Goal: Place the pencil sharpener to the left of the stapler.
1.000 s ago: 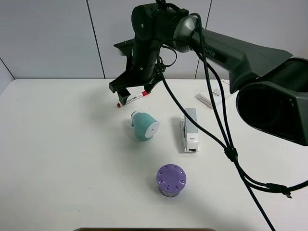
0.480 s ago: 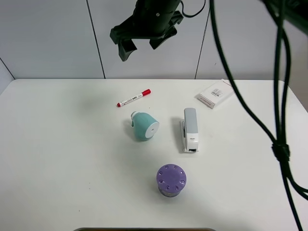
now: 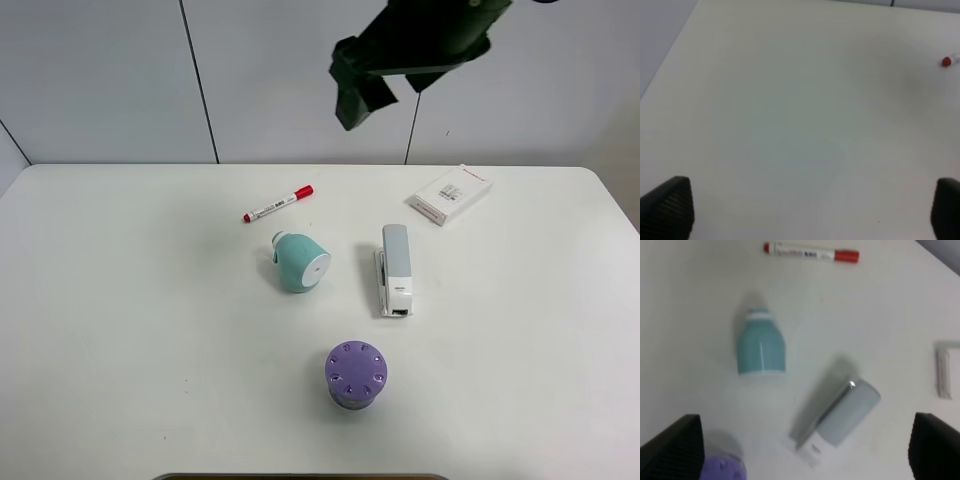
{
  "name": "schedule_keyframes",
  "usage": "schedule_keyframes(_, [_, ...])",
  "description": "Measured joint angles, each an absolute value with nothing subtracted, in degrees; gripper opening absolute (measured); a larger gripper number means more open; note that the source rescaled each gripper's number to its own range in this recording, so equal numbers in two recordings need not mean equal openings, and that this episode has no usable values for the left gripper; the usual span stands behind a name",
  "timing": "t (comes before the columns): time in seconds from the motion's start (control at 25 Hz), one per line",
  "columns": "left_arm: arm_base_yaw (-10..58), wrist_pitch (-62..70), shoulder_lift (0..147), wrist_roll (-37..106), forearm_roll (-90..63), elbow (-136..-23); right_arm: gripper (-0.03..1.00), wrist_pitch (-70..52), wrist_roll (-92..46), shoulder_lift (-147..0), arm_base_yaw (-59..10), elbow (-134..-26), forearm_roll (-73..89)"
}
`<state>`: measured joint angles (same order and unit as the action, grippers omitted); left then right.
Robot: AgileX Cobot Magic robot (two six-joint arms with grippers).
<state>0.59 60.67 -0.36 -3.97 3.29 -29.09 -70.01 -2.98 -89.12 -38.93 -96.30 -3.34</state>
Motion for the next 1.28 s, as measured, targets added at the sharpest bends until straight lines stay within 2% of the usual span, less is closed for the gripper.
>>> schedule_keyframes(0.36, [0.6, 60.7, -0.4, -4.0, 3.3, -29.1, 0.79, -70.1, 0.8, -68.8, -38.9, -79.0, -5.5])
schedule_keyframes(0.8, [0.6, 60.7, -0.4, -4.0, 3.3, -29.1, 0.79, -70.1, 6.4, -46.2, -38.0, -65.1, -6.7])
schedule_keyframes(0.88, [0.6, 60.7, -0.4, -4.0, 3.3, -29.1, 0.79, -70.1, 6.9, -42.2, -35.2, -61.9, -6.7])
schedule_keyframes(1.04, [0.6, 60.7, -0.4, -4.0, 3.3, -29.1, 0.79, -69.6, 7.2, -32.9, -25.4, -54.3, -6.9])
schedule_keyframes(1.28, [0.6, 60.7, -0.4, -4.0, 3.3, -29.1, 0.79, -62.6, 7.3, -16.7, -13.4, -42.2, -6.9])
